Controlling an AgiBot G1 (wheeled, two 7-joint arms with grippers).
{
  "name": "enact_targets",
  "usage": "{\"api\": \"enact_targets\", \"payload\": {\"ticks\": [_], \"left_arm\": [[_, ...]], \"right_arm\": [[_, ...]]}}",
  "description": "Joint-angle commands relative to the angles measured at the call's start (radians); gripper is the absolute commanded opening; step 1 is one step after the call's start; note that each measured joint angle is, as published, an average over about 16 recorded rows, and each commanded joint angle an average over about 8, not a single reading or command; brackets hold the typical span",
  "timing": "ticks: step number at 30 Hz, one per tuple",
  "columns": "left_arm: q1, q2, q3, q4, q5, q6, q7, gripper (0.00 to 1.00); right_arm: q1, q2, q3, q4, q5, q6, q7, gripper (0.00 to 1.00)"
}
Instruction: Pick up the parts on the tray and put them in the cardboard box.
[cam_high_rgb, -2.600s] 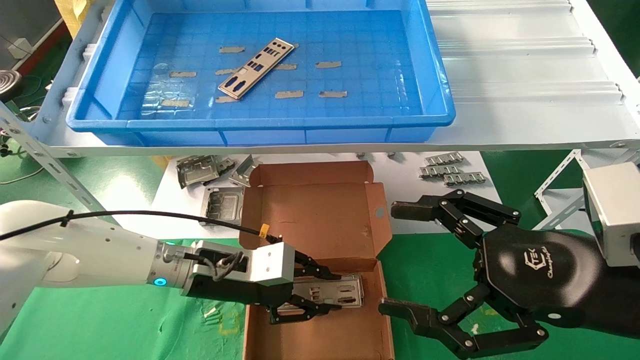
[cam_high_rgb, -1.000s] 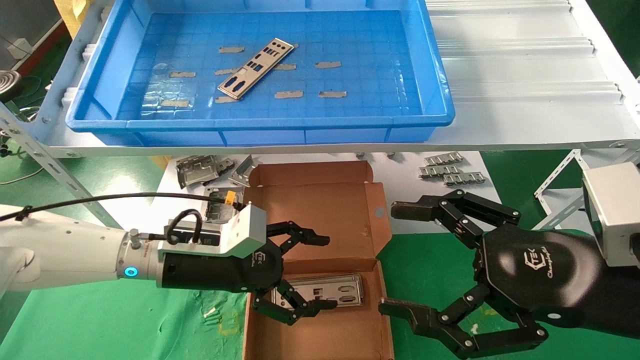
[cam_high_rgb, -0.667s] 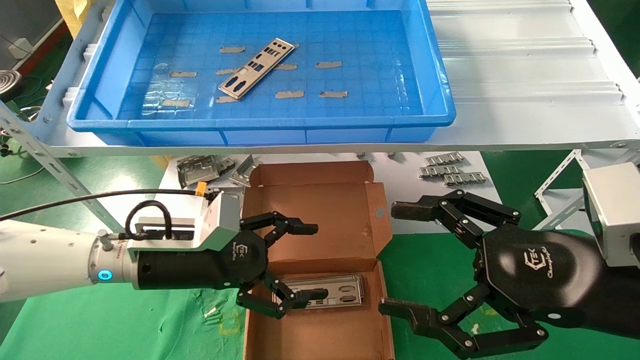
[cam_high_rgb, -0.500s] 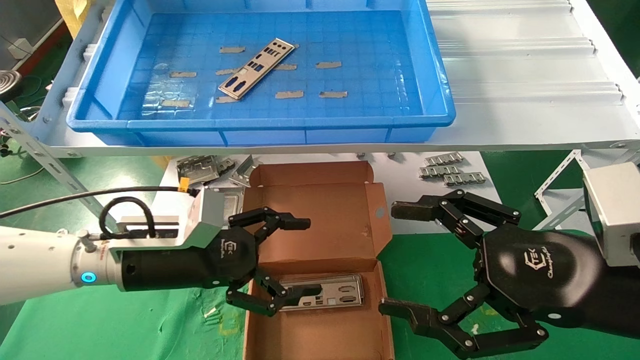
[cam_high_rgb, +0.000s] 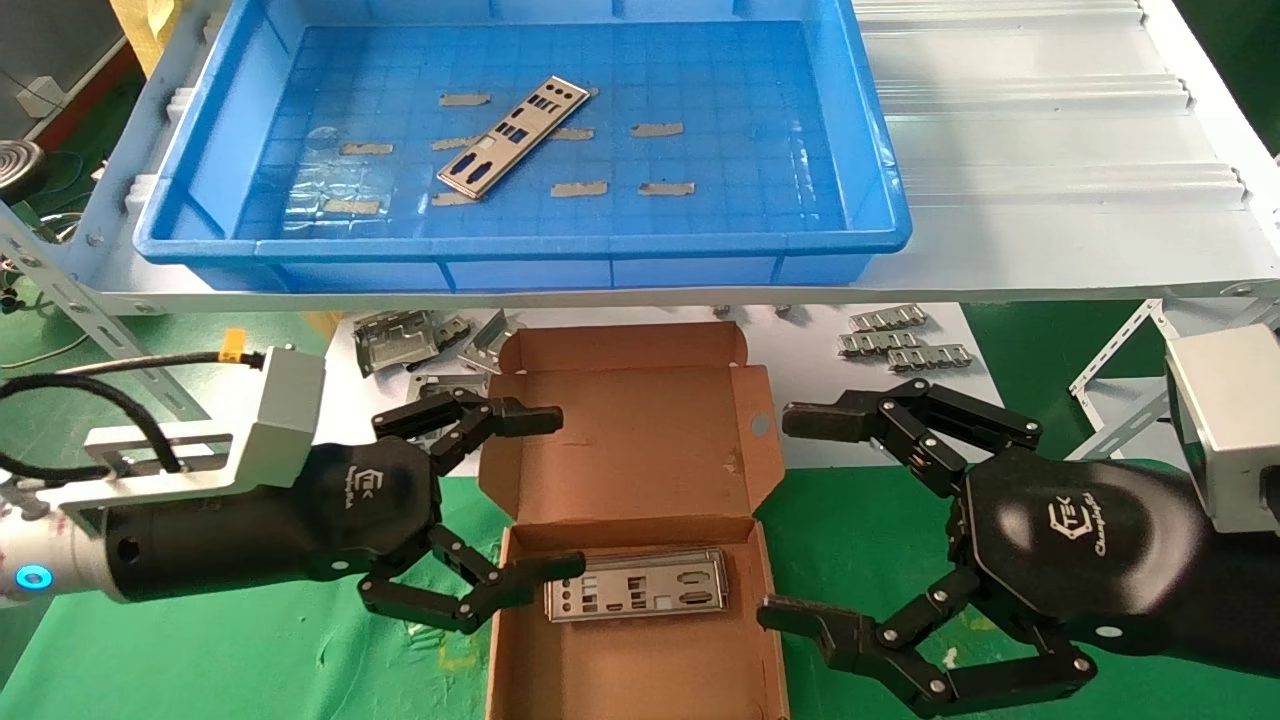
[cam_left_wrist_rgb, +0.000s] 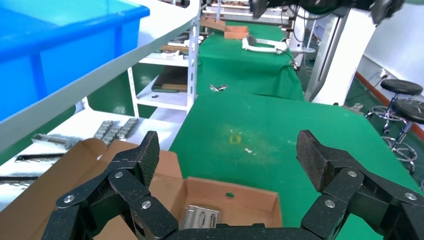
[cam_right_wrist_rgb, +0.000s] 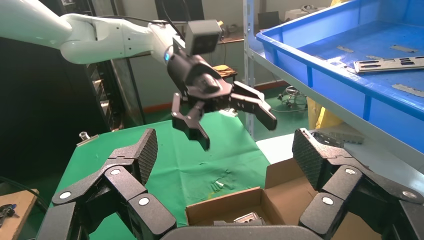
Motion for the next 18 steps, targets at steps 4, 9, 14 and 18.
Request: {"api": "enact_targets", "payload": {"ticks": [4, 9, 14, 18], "left_arm": [[0.042, -0.053, -0.047, -0.098, -0.023, -0.009, -0.055, 1.0], [0.082, -0.103, -0.093, -0.192, -0.046, -0.018, -0.109, 1.0], [0.123, -0.153, -0.138, -0.286, -0.069, -0.027, -0.162, 1.0], [0.155, -0.194, -0.174, -0.362, -0.087, -0.034, -0.205, 1.0]], "right_arm": [[0.0, 0.0, 0.0, 0.0, 0.0, 0.0, 0.0, 1.0], [0.0, 0.0, 0.0, 0.0, 0.0, 0.0, 0.0, 1.0], [0.0, 0.0, 0.0, 0.0, 0.0, 0.0, 0.0, 1.0], [0.0, 0.0, 0.0, 0.0, 0.0, 0.0, 0.0, 1.0]]}}
